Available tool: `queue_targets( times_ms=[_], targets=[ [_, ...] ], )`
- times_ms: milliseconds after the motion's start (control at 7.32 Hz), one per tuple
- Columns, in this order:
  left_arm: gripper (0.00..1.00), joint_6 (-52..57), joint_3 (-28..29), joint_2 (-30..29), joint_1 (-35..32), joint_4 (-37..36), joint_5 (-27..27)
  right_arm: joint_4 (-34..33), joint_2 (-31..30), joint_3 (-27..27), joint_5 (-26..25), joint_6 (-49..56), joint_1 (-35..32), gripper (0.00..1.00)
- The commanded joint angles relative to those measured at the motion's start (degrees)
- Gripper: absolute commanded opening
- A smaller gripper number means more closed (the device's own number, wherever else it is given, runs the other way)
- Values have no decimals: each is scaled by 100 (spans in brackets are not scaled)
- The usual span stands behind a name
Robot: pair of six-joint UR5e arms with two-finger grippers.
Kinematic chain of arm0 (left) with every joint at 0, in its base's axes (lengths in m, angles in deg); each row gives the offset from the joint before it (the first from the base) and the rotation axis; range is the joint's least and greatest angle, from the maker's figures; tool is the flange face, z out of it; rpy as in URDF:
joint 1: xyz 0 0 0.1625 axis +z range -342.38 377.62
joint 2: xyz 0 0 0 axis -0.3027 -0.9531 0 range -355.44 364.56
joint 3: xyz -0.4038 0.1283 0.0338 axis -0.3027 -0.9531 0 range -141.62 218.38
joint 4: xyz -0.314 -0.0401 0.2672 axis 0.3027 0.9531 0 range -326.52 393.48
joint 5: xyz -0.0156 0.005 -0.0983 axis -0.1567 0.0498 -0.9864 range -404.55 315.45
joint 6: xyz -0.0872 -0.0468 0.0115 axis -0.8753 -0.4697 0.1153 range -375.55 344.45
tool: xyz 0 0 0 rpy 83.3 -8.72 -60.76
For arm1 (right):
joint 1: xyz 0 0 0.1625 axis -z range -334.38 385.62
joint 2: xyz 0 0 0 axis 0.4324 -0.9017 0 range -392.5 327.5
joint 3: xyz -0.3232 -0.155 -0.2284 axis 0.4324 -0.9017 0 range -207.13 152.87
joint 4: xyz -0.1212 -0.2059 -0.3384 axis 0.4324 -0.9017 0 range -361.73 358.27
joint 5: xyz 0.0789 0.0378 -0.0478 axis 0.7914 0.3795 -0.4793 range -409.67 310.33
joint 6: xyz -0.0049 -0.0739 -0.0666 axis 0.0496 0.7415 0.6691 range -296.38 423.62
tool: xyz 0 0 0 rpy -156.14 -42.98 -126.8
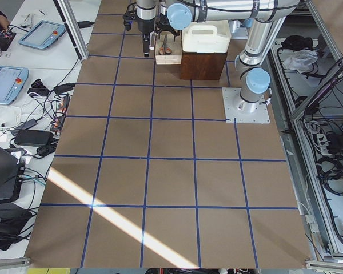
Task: Put scissors in drawer and close it
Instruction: 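Raise the right gripper away while the left gripper moves toward the drawer handle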
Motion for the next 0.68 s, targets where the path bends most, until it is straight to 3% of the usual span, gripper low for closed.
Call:
queue_targets(
  times_ms=[0,410,546],
  targets=[
    [100,-1,6,-68,6,-19,-41,143,-206,-66,-3,18,77,99],
    [100,-9,6,-243,6,-10,-76,1528,-286,-1197,190,272,629,98],
    [100,-18,15,-270,-2,-123,-51,1610,-390,-1296,217,352,979,99]
  ],
)
